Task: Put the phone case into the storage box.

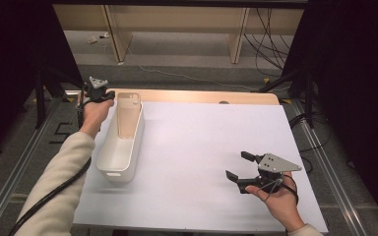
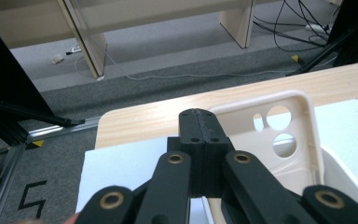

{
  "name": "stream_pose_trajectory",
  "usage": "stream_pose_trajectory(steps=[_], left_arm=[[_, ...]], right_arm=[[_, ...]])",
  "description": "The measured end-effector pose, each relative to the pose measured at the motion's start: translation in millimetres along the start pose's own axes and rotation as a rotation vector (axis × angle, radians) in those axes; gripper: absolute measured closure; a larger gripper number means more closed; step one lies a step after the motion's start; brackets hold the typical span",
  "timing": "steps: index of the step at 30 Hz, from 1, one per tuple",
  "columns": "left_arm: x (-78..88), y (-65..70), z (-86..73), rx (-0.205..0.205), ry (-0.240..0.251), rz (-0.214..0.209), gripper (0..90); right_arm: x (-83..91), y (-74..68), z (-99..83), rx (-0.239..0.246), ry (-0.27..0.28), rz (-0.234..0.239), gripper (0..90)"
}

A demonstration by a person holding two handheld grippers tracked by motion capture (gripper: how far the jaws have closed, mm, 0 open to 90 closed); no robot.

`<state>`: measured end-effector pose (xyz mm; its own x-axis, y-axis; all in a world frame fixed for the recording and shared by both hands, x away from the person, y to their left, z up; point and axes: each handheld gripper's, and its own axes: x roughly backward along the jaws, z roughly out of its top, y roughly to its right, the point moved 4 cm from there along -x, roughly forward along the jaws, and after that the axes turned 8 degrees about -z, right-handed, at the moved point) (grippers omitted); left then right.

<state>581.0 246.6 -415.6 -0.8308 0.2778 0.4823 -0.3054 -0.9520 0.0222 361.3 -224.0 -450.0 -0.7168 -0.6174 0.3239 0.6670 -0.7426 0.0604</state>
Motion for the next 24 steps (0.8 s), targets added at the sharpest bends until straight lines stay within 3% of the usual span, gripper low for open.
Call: stream_pose_trajectory(steps=[5, 13, 19, 22, 24], left_arm=[[-4.7, -4.0, -4.1, 0.005, -0.021, -0.006, 89.7], [-11.2, -9.3, -10.6, -0.032, -0.044, -0.004, 89.7], [-15.6, -8.0, -11.9, -0.035, -0.043, -0.016, 89.6], [-17.5, -6.9, -12.1, -0.043, -0.047, -0.020, 89.5], [-18.2, -6.5, -12.1, -0.045, -0.050, -0.021, 89.5]], right_arm=[[0.0, 0.6, -0.1, 0.000, 0.010, -0.003, 15.9], [0.2, 0.7, 0.2, -0.002, 0.010, 0.001, 15.8], [0.2, 1.1, 0.1, -0.001, 0.009, -0.001, 15.8], [2.9, 0.8, -0.9, -0.009, -0.030, 0.002, 15.8], [1.3, 1.4, -0.2, -0.002, 0.000, -0.005, 15.8]])
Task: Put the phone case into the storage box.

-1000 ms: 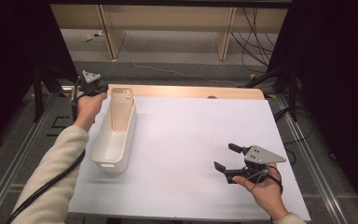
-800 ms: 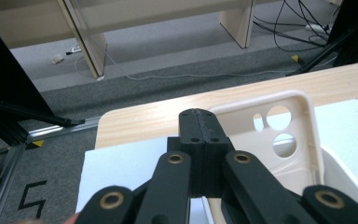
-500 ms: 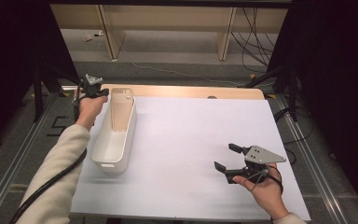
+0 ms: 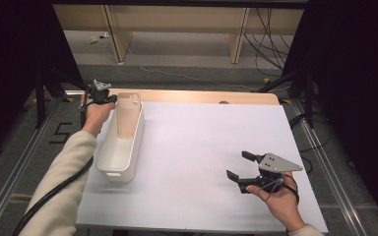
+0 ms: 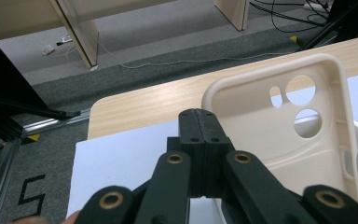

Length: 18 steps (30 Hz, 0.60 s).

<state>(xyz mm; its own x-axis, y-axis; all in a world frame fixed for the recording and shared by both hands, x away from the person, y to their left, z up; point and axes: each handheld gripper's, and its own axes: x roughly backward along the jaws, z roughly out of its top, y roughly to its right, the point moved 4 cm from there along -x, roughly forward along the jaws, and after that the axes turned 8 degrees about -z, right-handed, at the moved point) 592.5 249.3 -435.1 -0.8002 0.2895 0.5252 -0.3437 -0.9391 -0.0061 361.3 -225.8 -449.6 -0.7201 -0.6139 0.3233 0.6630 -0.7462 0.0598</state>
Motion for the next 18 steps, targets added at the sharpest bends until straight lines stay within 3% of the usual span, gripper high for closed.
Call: stream_pose_trajectory(steps=[5, 7, 8, 10, 12, 15, 18], left_arm=[[-2.1, 1.8, 0.8, -0.014, -0.001, -0.002, 89.5], [-2.3, 2.5, 0.9, -0.020, -0.005, -0.002, 89.6], [-2.6, 2.8, 1.0, -0.021, -0.005, -0.003, 89.5], [-2.9, 3.8, 1.5, -0.023, -0.005, -0.003, 89.6], [-3.0, 4.1, 2.0, -0.030, -0.004, -0.003, 89.5], [-2.2, 4.5, 3.0, -0.033, -0.005, 0.000, 89.5], [-0.3, 4.8, 4.4, -0.035, 0.006, 0.004, 88.8]], right_arm=[[-1.1, -0.2, 0.1, -0.003, 0.011, 0.011, 15.8], [0.0, -1.3, -0.6, -0.018, -0.010, 0.017, 15.8], [-1.8, -0.3, 0.0, -0.007, 0.019, 0.010, 15.8], [-1.9, 0.3, 0.2, -0.003, 0.024, 0.009, 15.8], [0.2, -0.6, -0.5, -0.014, -0.005, 0.008, 15.8], [-0.6, 0.6, 0.0, 0.002, 0.009, 0.002, 15.8], [0.2, -0.6, -0.4, -0.014, -0.005, 0.008, 15.8]])
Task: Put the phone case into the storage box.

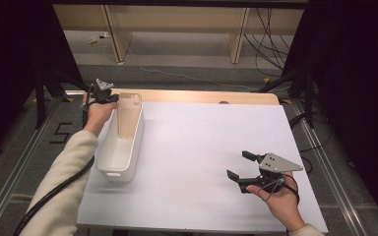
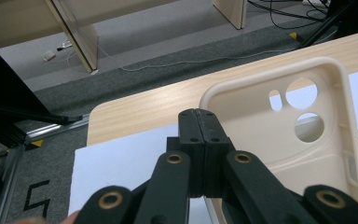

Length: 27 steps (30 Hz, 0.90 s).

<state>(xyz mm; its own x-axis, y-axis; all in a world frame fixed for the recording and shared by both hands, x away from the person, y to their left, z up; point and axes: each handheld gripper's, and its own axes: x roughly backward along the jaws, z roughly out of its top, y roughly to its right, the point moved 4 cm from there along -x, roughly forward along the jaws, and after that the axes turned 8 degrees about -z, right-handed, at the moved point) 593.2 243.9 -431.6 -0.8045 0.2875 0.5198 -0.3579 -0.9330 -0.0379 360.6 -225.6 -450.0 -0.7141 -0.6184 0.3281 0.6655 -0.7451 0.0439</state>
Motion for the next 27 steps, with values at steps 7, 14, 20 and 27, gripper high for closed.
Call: stream_pose_trajectory(steps=[7, 14, 20, 27], left_arm=[[9.4, 3.5, 5.3, 0.014, 0.034, -0.018, 80.1], [19.3, 8.1, 10.1, 0.017, 0.054, -0.028, 64.5], [27.5, 17.8, 10.9, 0.050, 0.060, -0.080, 47.3], [37.6, 23.8, 11.2, 0.039, 0.102, -0.092, 34.4]], right_arm=[[0.3, 0.7, 0.7, 0.011, 0.002, -0.008, 15.8], [-0.8, 0.5, 1.1, 0.010, 0.014, -0.012, 15.8], [-0.2, 1.2, 1.6, 0.017, 0.014, -0.013, 15.8], [-1.7, 0.7, 2.2, 0.015, 0.033, -0.008, 15.8]])
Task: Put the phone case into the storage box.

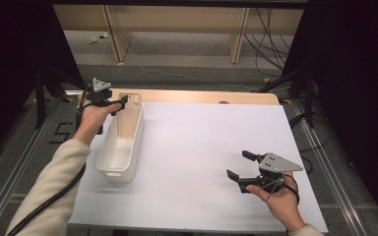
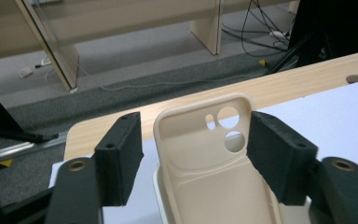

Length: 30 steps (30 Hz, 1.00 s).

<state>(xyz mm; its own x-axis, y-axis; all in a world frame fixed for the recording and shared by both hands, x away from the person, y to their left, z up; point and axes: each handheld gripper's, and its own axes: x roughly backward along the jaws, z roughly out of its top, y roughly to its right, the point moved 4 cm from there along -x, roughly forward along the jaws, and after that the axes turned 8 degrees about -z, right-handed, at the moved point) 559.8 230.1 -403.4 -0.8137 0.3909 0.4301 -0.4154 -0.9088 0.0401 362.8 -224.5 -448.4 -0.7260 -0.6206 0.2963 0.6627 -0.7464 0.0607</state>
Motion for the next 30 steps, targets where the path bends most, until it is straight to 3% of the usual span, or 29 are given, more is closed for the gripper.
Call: stream_pose_trajectory(steps=[9, 12, 14, 19, 24, 30], left_arm=[[11.3, 8.2, 1.3, -0.016, 0.017, -0.031, 23.4], [14.8, 12.3, 2.2, -0.032, 0.018, -0.034, 18.3], [17.0, 15.2, 3.1, -0.041, 0.022, -0.038, 15.9], [23.4, 22.4, 4.3, -0.070, 0.029, -0.050, 14.0], [29.6, 28.1, 3.1, -0.051, 0.045, -0.089, 10.1], [37.6, 34.4, -0.8, -0.074, 0.046, -0.096, 5.5]], right_arm=[[0.0, -0.7, 0.3, 0.000, -0.001, 0.003, 15.7], [1.5, -1.0, 0.1, -0.004, -0.020, -0.002, 15.7], [0.1, -0.6, 0.4, -0.001, 0.000, 0.002, 15.7], [1.5, 0.7, 0.7, 0.004, -0.009, -0.006, 15.7], [1.4, 0.8, 0.7, 0.004, -0.009, -0.005, 15.7], [1.5, 0.7, 0.8, 0.003, -0.009, -0.005, 15.7]])
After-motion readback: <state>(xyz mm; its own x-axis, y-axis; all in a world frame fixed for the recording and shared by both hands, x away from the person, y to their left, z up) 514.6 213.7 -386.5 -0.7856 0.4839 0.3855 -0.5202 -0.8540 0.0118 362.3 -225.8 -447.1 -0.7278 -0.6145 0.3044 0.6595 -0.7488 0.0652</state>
